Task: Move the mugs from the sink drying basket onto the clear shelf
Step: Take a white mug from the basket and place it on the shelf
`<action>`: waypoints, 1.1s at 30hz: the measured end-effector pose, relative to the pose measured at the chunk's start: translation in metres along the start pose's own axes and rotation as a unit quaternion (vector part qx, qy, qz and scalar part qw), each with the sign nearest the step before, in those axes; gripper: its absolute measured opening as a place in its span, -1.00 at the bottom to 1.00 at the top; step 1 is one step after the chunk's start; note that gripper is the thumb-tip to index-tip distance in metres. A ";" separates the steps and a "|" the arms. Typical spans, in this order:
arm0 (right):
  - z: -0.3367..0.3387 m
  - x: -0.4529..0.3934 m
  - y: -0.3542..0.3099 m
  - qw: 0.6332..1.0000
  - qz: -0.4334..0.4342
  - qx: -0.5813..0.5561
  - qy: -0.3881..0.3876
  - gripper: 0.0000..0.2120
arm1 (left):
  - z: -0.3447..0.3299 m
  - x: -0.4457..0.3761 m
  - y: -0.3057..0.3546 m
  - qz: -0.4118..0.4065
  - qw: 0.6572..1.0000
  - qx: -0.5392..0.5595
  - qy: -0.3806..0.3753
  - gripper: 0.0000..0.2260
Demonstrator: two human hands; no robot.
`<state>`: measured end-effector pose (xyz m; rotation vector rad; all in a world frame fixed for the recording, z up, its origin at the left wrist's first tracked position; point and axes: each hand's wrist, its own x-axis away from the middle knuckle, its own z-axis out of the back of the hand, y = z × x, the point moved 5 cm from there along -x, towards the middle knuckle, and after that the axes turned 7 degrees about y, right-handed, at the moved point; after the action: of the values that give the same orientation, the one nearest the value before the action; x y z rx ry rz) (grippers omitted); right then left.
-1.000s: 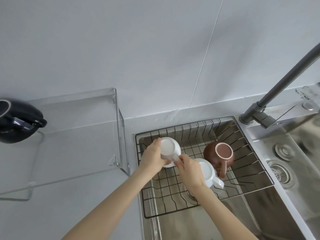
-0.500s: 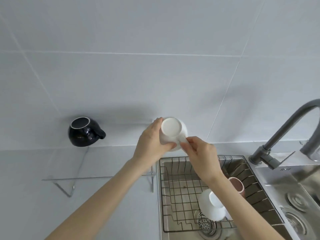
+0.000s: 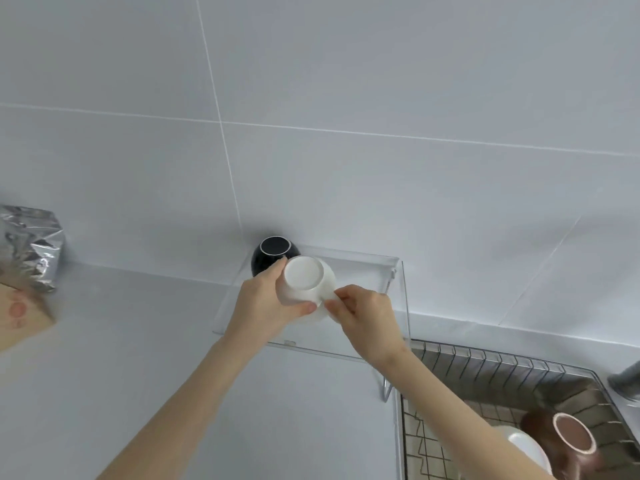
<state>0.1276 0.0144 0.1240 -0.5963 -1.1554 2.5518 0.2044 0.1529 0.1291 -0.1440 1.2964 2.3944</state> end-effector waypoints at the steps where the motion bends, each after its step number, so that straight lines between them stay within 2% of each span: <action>1: -0.010 0.000 -0.002 1.000 -0.001 -0.003 -0.008 -0.81 | 0.006 0.001 -0.009 0.008 1.000 0.000 0.003 -0.45; 7: -0.059 -0.004 -0.013 0.999 -0.007 -0.010 -0.043 -0.81 | 0.030 0.004 -0.052 0.048 0.999 0.007 0.017 -0.46; 11: -0.075 -0.004 -0.011 0.998 -0.025 -0.014 -0.050 -0.81 | 0.031 0.000 -0.070 0.066 0.998 -0.003 0.009 -0.34; 30: -0.090 -0.011 -0.001 0.991 -0.073 -0.057 -0.098 -0.80 | 0.024 -0.006 -0.083 0.094 0.994 -0.041 -0.025 -0.51; 33: -0.086 -0.010 0.001 0.981 -0.099 -0.077 -0.145 -0.66 | 0.020 -0.005 -0.076 0.098 0.993 -0.062 -0.030 -0.34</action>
<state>0.1777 0.0652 0.0742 -0.1296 -1.4395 2.4469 0.2417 0.2046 0.0828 0.0225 1.1820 2.6250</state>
